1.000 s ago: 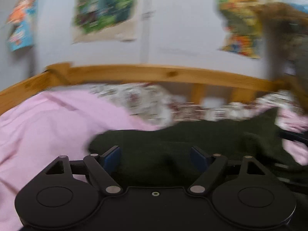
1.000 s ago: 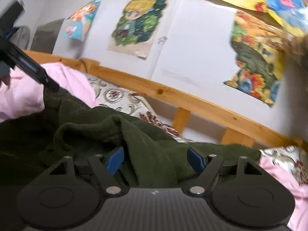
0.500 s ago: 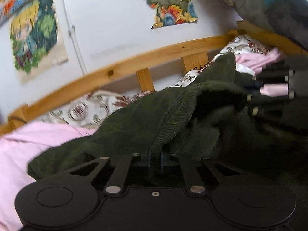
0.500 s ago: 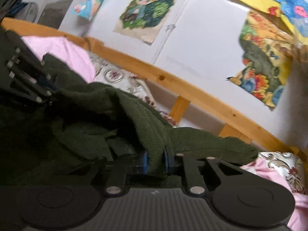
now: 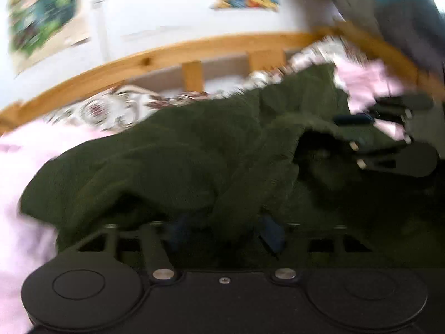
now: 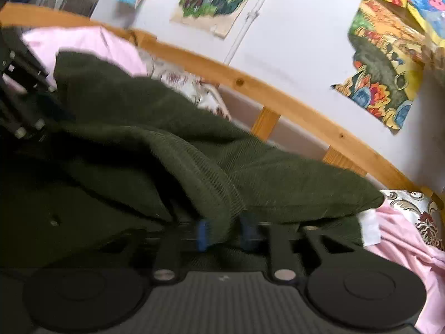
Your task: Fold large clothes
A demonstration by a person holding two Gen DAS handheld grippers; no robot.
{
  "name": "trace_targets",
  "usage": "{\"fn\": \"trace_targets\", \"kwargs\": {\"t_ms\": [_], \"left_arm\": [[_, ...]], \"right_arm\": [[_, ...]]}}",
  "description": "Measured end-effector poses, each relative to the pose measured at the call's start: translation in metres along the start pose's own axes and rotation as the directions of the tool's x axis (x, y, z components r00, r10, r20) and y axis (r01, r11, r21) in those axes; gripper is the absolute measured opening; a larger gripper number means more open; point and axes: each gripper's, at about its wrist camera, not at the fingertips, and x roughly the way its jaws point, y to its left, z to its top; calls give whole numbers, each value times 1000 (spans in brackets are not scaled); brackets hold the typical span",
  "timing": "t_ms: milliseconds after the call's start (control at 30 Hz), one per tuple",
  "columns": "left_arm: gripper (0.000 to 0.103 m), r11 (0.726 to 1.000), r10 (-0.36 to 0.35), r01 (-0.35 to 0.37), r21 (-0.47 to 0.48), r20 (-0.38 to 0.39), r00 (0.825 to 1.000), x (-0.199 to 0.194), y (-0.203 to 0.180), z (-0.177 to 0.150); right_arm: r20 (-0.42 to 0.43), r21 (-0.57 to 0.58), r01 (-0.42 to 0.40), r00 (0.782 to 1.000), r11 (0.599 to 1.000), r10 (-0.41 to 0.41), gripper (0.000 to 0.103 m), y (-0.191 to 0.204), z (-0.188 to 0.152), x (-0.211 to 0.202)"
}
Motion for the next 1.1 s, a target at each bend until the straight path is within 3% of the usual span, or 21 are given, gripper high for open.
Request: {"fn": "trace_targets", "kwargs": {"t_ms": [100,200,300,367,433,467,567,633,667,700,800,933,1000,1100], "left_arm": [[73,993,20,-16,-114,34,999,-28,30,3],[81,974,154,-140,-179,68,986,-45,61,15],[91,919,340,-319,-231,55,939,-37,100,40],[96,885,406,-392,-251,6,914,-20,124,55],[91,870,394,-404,-281,-94,914,6,150,64],[86,864,373,-398,-309,-139,917,15,161,65],[69,823,263,-345,-452,-236,935,35,183,61],[50,804,194,-288,-520,-230,954,35,186,56],[31,813,174,-267,-518,-221,960,32,182,52],[16,830,171,-258,-494,-214,962,31,177,50],[7,857,204,-275,-436,-202,958,22,165,48],[7,845,234,-311,-436,-221,947,17,171,35],[7,835,219,-307,-457,-235,947,23,178,22],[7,866,270,-336,-371,-217,938,33,165,15]], "right_arm": [[26,53,-19,1000,998,17,67,-21,6,-20],[59,87,29,998,996,-34,81,-54,13,-31],[36,192,95,994,977,-104,91,-98,24,-14],[-11,332,109,994,937,-112,91,-134,31,9],[-67,526,111,994,843,-90,91,-174,31,39],[-94,627,112,993,771,-68,89,-192,28,52],[-120,805,88,993,587,16,74,-224,11,76],[-108,847,67,993,527,48,58,-226,7,80],[-114,845,71,992,529,50,38,-225,7,78],[-124,833,76,991,548,50,8,-223,9,75],[-114,798,77,993,598,25,5,-219,9,55],[-145,690,136,988,711,-49,4,-207,6,35],[-172,659,164,983,734,-65,4,-200,-7,35],[-214,630,196,974,752,-75,4,-189,-27,50]]}}
